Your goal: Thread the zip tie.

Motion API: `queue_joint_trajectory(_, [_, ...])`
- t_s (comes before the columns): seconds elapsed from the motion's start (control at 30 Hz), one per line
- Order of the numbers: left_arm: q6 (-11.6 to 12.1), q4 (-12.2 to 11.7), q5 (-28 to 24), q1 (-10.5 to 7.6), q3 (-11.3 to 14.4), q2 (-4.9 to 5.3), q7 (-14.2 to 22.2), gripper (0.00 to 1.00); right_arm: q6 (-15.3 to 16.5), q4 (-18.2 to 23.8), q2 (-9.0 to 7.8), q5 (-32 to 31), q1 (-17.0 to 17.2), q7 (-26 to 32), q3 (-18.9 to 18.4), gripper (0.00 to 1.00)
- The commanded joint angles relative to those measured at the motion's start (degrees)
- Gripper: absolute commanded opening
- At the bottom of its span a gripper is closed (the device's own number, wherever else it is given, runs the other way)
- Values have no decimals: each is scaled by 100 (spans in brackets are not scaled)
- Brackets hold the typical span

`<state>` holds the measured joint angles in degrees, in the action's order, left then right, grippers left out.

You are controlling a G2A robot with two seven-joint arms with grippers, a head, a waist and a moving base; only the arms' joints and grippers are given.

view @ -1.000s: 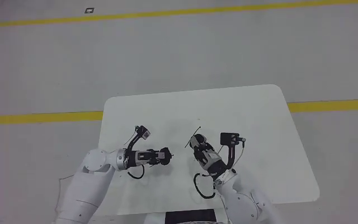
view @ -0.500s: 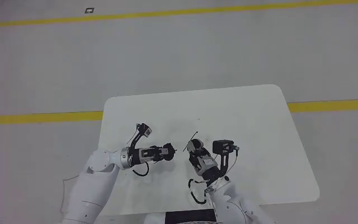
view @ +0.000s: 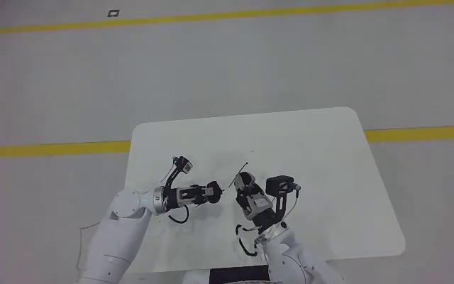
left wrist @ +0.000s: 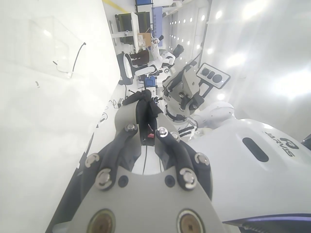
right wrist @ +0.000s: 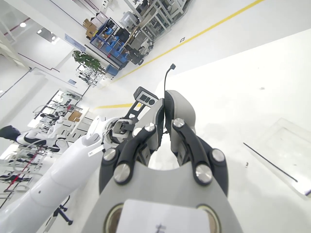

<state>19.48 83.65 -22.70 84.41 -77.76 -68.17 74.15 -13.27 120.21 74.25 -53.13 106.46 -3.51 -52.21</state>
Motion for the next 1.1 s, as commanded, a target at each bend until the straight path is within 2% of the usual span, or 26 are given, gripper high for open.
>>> queue_joint_trajectory(0.0, [0,0,0,0,0,0,0,0,-105,-113,26,-65,-75,-104,80,0])
queue_joint_trajectory(0.13, [0,0,0,0,0,0,0,0,-232,-224,64,-45,-152,-206,167,0])
queue_joint_trajectory(0.5, [0,0,0,0,0,0,0,0,-157,-266,67,-94,-196,-139,205,0])
queue_joint_trajectory(0.63, [0,0,0,0,0,0,0,0,-198,-317,62,-525,-250,-267,222,0])
queue_joint_trajectory(1.07, [0,0,0,0,0,0,0,0,-200,-354,62,-1037,-276,-226,257,0])
